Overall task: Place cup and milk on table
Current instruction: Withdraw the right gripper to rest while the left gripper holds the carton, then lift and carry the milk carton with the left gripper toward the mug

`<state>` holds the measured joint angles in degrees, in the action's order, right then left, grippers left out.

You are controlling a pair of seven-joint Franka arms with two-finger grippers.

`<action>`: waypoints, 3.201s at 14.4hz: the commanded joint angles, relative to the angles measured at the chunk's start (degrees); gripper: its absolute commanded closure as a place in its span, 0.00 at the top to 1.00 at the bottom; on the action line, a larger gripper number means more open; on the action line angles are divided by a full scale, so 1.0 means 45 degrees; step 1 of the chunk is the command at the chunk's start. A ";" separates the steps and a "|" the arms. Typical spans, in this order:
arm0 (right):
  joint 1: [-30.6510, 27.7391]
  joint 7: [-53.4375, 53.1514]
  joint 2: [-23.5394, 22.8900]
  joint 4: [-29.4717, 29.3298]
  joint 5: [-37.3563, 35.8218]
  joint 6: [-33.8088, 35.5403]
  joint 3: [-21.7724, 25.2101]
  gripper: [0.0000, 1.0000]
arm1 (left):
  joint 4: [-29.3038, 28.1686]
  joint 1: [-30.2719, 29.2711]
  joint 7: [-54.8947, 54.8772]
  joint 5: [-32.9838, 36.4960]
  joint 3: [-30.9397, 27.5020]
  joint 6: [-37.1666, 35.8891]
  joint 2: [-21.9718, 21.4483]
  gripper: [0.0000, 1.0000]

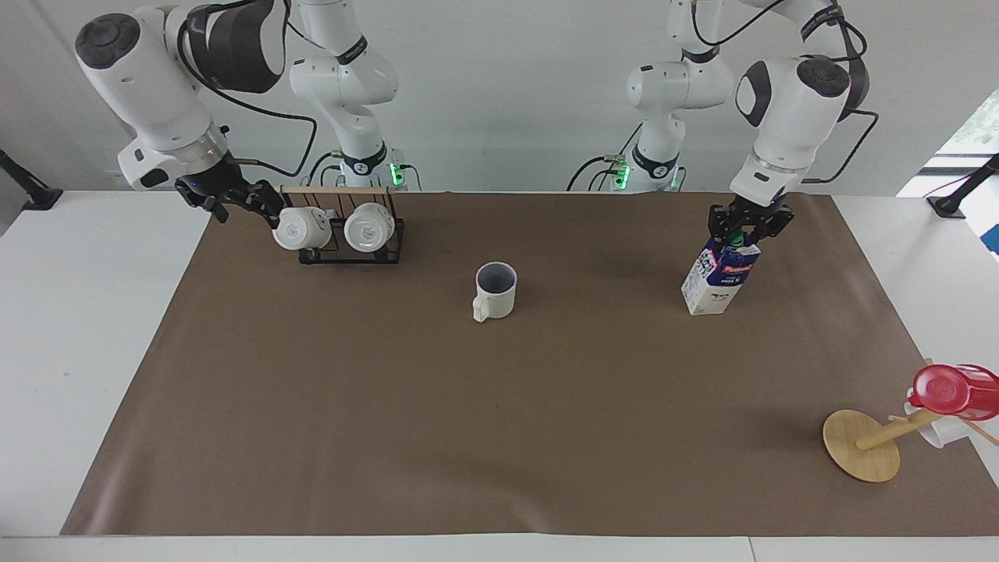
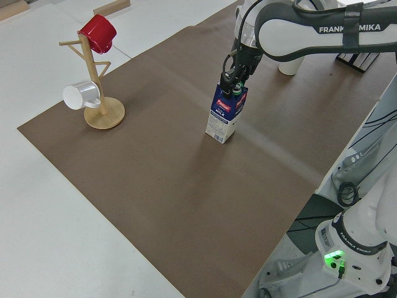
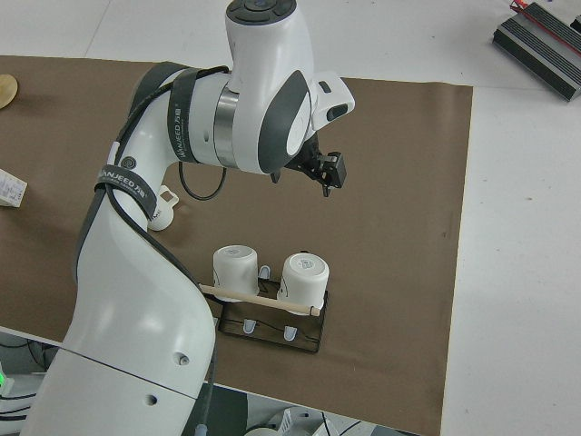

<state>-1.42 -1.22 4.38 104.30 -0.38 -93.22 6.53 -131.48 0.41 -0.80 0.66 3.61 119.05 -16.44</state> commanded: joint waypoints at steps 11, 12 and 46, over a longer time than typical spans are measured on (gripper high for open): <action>-0.0035 0.0290 0.0434 -0.3625 -0.0363 0.2040 -0.0708 1.00 | 0.1131 0.1097 0.2107 -0.0011 0.0331 -0.1085 -0.0038 0.56; -0.0016 0.0290 0.0434 -0.3647 -0.0383 0.2082 -0.0786 1.00 | 0.1267 0.1506 0.2556 -0.0011 0.0331 -0.1163 -0.0019 0.56; -0.0035 -0.0042 0.0590 -0.3628 0.0124 0.2902 -0.0884 1.00 | 0.4198 0.6919 0.9083 0.1024 0.0526 -0.0148 0.3653 0.55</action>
<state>-1.14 -0.90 6.90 87.86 -0.82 -80.97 2.53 -114.17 29.42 38.16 3.59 6.54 118.29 -1.35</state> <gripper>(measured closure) 0.000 0.449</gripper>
